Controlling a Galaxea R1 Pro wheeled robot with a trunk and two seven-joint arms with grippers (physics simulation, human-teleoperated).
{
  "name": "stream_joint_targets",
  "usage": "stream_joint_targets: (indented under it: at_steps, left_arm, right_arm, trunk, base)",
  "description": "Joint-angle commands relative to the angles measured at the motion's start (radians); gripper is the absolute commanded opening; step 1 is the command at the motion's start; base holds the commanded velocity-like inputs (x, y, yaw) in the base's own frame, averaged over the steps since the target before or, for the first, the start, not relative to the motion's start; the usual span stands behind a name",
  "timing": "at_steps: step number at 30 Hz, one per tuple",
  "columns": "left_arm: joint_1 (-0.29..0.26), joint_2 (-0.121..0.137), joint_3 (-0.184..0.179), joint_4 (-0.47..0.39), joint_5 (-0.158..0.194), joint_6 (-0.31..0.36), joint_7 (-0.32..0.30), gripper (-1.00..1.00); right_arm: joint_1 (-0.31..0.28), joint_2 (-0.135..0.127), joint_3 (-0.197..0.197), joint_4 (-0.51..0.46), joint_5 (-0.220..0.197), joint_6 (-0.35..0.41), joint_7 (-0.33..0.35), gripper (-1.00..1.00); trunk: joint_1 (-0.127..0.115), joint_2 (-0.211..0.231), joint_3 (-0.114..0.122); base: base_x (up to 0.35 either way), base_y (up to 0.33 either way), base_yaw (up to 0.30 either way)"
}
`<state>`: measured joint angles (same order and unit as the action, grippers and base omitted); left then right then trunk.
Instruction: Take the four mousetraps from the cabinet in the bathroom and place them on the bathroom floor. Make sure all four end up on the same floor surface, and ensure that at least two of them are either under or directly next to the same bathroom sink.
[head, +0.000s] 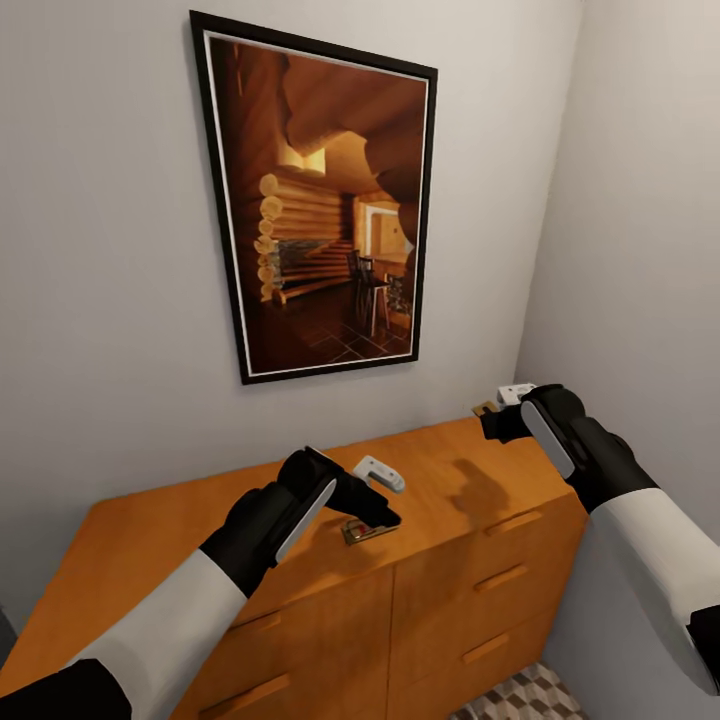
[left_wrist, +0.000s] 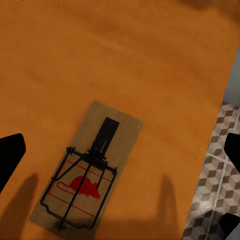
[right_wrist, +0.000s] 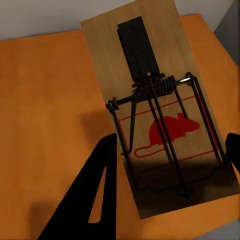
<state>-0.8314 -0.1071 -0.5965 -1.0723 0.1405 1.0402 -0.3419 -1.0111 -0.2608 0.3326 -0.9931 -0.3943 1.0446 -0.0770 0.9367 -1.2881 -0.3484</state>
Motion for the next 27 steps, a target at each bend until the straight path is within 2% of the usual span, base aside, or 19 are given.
stream_joint_targets:
  at_steps: [1, 9, 12, 13, 18, 24, 27]
  left_arm:
    - [-0.001, 0.001, 0.000, -0.001, 0.006, 0.006, 0.004, 1.00]
    - [-0.001, 0.010, 0.000, -0.001, -0.002, 0.006, 0.004, 1.00]
    - [-0.001, 0.016, 0.000, -0.001, -0.020, 0.006, 0.004, 1.00]
    - [-0.001, 0.019, 0.000, 0.000, -0.045, 0.006, 0.003, 1.00]
    - [-0.011, 0.026, 0.000, 0.001, -0.074, 0.006, 0.000, 1.00]
    - [-0.056, 0.032, 0.000, 0.014, -0.081, 0.005, -0.055, 1.00]
    - [-0.092, 0.035, 0.000, 0.035, -0.085, 0.003, -0.117, 1.00]
  right_arm:
    - [-0.001, -0.001, 0.003, -0.001, -0.009, 0.003, -0.007, -1.00]
    - [-0.001, -0.002, 0.003, -0.001, -0.009, 0.003, -0.008, -1.00]
    - [-0.001, -0.007, 0.003, -0.001, -0.010, 0.003, -0.009, -1.00]
    - [-0.001, -0.010, 0.003, -0.001, -0.010, 0.003, -0.009, -1.00]
    - [-0.001, -0.013, 0.003, -0.001, -0.011, 0.003, -0.009, -1.00]
    - [-0.001, -0.014, 0.003, -0.001, -0.011, 0.003, -0.009, -1.00]
    - [-0.001, -0.014, 0.003, -0.001, -0.012, 0.003, -0.009, -1.00]
  trunk:
    - [0.000, -0.001, -0.001]
    - [0.000, -0.001, -0.001]
    - [0.000, -0.001, -0.001]
    - [0.000, -0.001, -0.001]
    - [0.000, -0.001, -0.001]
    - [0.000, -0.001, -0.001]
    - [0.000, -0.001, -0.001]
  base:
    - [0.000, 0.000, -0.037]
    - [0.000, 0.000, -0.014]
    - [0.000, 0.000, -0.002]
    - [0.000, 0.000, -0.001]
    - [0.000, 0.000, 0.000]
    - [0.000, 0.000, 0.000]
    - [0.000, 0.000, 0.000]
